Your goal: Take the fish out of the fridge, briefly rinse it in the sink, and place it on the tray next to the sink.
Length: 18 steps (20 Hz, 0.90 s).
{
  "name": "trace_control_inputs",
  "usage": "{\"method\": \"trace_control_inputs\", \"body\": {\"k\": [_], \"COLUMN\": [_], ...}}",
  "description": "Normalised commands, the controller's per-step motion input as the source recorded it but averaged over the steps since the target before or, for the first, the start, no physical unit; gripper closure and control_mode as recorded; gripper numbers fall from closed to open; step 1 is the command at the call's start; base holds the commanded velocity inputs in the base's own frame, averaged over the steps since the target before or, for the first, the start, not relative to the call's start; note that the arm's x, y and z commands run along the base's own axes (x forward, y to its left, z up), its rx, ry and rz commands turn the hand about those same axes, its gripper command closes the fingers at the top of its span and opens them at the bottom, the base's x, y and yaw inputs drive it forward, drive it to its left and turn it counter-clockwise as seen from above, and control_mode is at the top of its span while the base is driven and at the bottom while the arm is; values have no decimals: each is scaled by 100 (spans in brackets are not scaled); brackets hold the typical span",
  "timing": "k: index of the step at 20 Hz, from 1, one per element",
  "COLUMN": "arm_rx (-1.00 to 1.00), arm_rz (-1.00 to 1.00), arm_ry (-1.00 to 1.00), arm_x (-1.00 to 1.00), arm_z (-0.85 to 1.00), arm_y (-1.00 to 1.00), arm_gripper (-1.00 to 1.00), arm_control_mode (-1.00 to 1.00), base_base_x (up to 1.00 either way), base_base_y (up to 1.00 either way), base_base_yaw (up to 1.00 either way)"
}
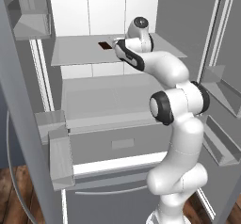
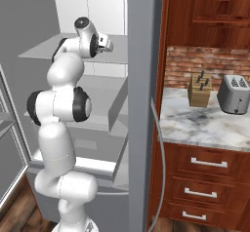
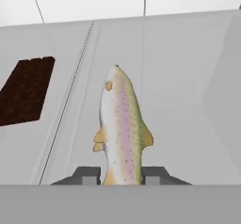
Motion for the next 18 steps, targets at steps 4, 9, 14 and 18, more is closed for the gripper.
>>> {"method": "trace_control_inputs", "body": {"k": [4,9,14,18], "arm_rx": [0,0,0,0], "arm_rz": [0,0,0,0], "arm_ry": [0,-21,-30,-17], "arm_x": [-21,-95,-100,-100], "arm_z": [0,59,85,47], "arm_y": [0,0,0,0], "arm_gripper": [100,100,100,100], "arm_control_mode": [-100,-100,-100,-100], "base_base_x": [0,0,0,0], "base_base_y": [0,0,0,0], "base_base_yaw": [0,0,0,0]}}
